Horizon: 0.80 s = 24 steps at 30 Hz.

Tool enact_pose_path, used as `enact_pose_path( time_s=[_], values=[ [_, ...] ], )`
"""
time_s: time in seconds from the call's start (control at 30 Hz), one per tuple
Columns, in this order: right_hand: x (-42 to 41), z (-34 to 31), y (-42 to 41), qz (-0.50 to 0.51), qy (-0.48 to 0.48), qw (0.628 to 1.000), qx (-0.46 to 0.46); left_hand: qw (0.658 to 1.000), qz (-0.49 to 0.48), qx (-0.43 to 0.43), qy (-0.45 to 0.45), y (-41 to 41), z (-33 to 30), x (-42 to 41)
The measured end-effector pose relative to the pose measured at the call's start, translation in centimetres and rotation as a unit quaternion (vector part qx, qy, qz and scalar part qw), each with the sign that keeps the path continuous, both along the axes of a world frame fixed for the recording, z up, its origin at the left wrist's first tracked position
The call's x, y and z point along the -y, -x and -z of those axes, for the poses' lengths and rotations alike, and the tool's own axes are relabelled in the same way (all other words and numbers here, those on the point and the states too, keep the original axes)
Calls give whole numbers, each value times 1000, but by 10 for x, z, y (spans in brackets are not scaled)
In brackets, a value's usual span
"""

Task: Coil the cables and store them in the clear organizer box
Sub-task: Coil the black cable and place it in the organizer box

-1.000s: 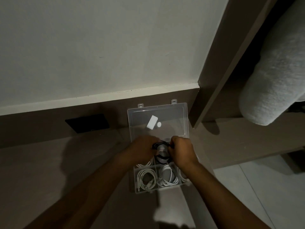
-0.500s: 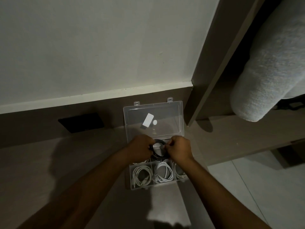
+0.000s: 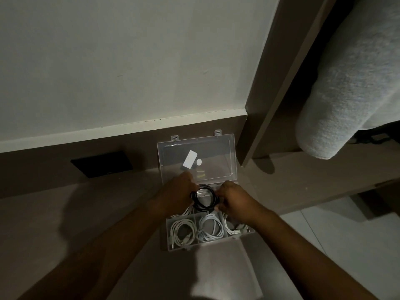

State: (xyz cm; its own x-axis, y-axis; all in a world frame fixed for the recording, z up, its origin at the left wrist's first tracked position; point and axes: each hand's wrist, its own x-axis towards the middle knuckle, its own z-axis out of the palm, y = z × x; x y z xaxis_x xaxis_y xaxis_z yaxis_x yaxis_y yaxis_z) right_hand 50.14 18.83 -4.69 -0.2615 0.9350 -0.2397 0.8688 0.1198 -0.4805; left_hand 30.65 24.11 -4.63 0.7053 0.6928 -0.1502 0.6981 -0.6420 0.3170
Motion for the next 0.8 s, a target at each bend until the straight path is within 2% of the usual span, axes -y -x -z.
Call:
enact_pose_path(
  time_s=[0.27, 0.53, 0.63, 0.8],
  values=[
    [0, 6, 2, 19, -14, 1000, 18, 991, -39, 87, 92, -6, -8, 8],
    [-6, 9, -2, 37, 4, 999, -8, 997, 7, -22, 73, -2, -5, 1],
    [-8, 11, -1, 21, 25, 999, 1, 998, 11, -12, 67, -4, -9, -3],
    [-8, 17, -1, 49, 20, 998, -27, 999, 10, 25, 43, -12, -5, -11]
  ],
)
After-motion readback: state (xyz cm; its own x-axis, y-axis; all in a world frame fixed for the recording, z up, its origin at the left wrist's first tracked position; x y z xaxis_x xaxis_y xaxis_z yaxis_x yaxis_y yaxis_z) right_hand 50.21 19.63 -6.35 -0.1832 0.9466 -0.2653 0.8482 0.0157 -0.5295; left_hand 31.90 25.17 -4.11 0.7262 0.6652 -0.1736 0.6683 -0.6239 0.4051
